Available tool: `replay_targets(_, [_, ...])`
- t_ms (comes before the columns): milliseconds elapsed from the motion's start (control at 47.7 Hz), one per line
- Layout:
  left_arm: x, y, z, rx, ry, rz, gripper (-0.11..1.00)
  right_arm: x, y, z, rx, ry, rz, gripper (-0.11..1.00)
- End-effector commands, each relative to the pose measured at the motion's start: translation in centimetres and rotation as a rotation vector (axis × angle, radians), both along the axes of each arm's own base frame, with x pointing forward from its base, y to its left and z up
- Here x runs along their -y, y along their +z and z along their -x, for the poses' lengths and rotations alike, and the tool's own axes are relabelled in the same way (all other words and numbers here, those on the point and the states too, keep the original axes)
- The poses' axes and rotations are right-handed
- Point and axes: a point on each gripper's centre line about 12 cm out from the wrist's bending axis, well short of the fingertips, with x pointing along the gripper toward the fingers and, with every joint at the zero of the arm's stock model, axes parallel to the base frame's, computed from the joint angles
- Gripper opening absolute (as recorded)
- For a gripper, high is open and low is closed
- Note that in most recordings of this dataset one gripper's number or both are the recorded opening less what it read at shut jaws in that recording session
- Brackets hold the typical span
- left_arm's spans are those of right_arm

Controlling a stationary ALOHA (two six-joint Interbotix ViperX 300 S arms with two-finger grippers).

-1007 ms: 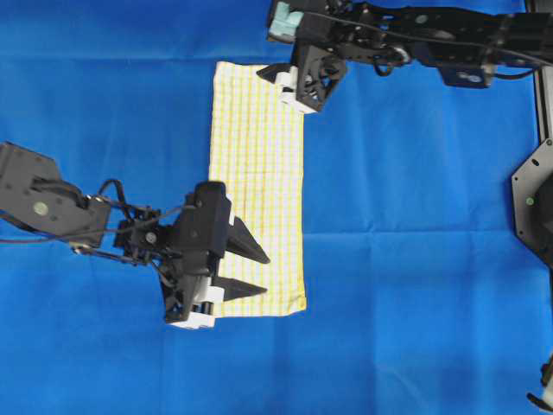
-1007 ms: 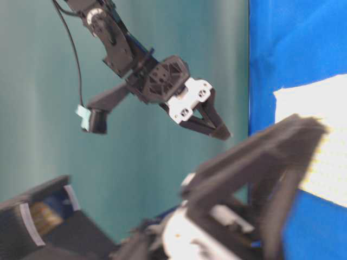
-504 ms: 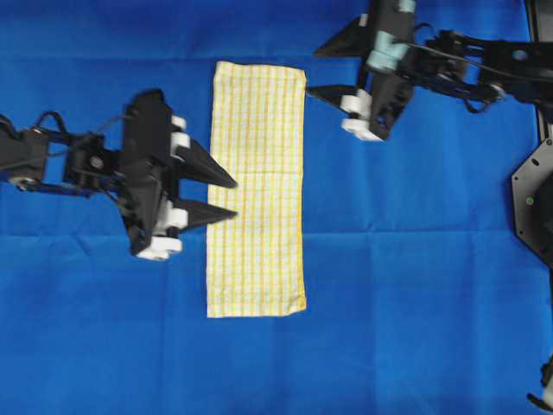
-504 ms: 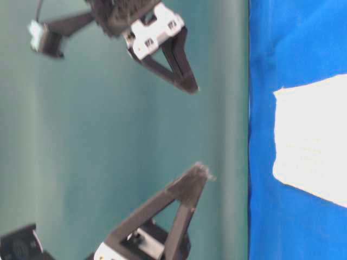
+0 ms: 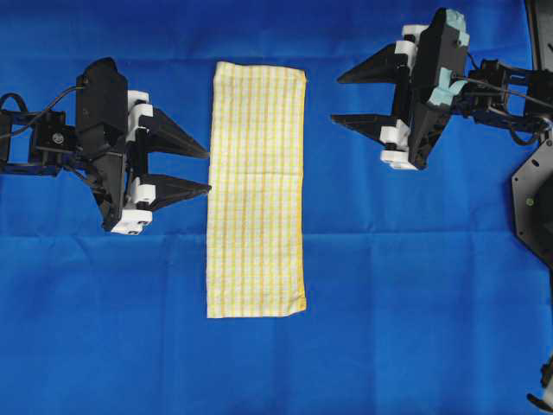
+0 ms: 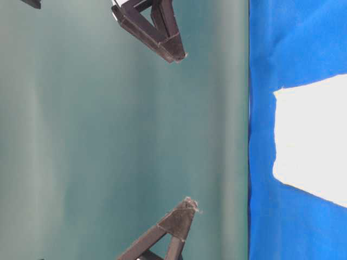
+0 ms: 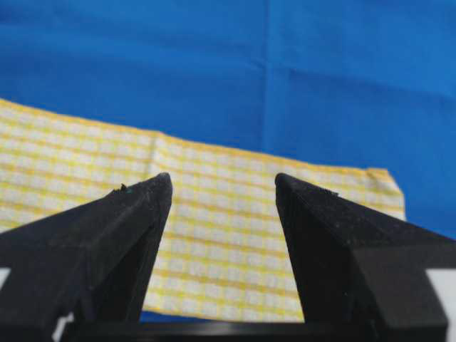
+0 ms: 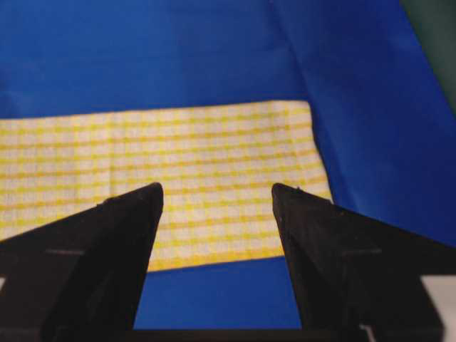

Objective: Fold the yellow towel.
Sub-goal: 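Grasp the strip's top corners with both grippers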

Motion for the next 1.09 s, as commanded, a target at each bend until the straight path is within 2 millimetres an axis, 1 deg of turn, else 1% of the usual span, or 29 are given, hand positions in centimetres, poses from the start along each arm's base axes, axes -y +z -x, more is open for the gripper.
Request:
replay_targets(0, [-0.5,0.9,-0.2,0.032,0.014,-0.005,0.54,0.1,0.7,-0.5,0.025,-0.003,0.003,0.64])
replay_targets(84, [-1.1,0.7,-0.3,0.027,0.031,-0.007,0.54,0.6,0.5,-0.9,0.013,-0.013,-0.001,0.64])
replay_targets(126, [-1.8,0.6,-0.3,0.023,0.050,-0.009,0.55,1.0,0.4,-1.2,0.007,-0.024,-0.002,0.64])
replay_targets(231, [-3.5,-0.1,-0.3,0.008,0.094,-0.029,0.56,2.7,-0.4,-1.8,-0.020,-0.069,-0.014,0.65])
replay_targets(336, [-5.7,-1.2,-0.5,-0.010,0.143,-0.060,0.60,4.7,-1.4,-2.6,-0.059,-0.119,-0.031,0.69])
replay_targets(441, [-7.8,-2.5,-0.8,-0.029,0.186,-0.087,0.69,6.5,-2.8,-3.4,-0.108,-0.156,-0.050,0.73])
replay_targets(546, [-10.1,-4.3,-1.2,-0.067,0.236,-0.104,0.75,8.4,-4.4,-4.3,-0.158,-0.191,-0.072,0.75])
replay_targets(692, [-13.0,-6.9,-1.8,-0.113,0.293,-0.112,0.78,10.6,-6.9,-5.2,-0.212,-0.232,-0.100,0.75])
replay_targets(881, [-16.4,-9.4,-2.5,-0.138,0.363,-0.109,0.78,12.0,-9.7,-6.0,-0.264,-0.260,-0.134,0.75])
replay_targets(1007, [-17.9,-10.9,-2.8,-0.150,0.394,-0.106,0.78,12.4,-11.3,-6.3,-0.293,-0.269,-0.154,0.75])
replay_targets(1070, [-18.4,-11.6,-2.9,-0.159,0.404,-0.102,0.78,12.5,-11.7,-6.5,-0.296,-0.273,-0.162,0.75])
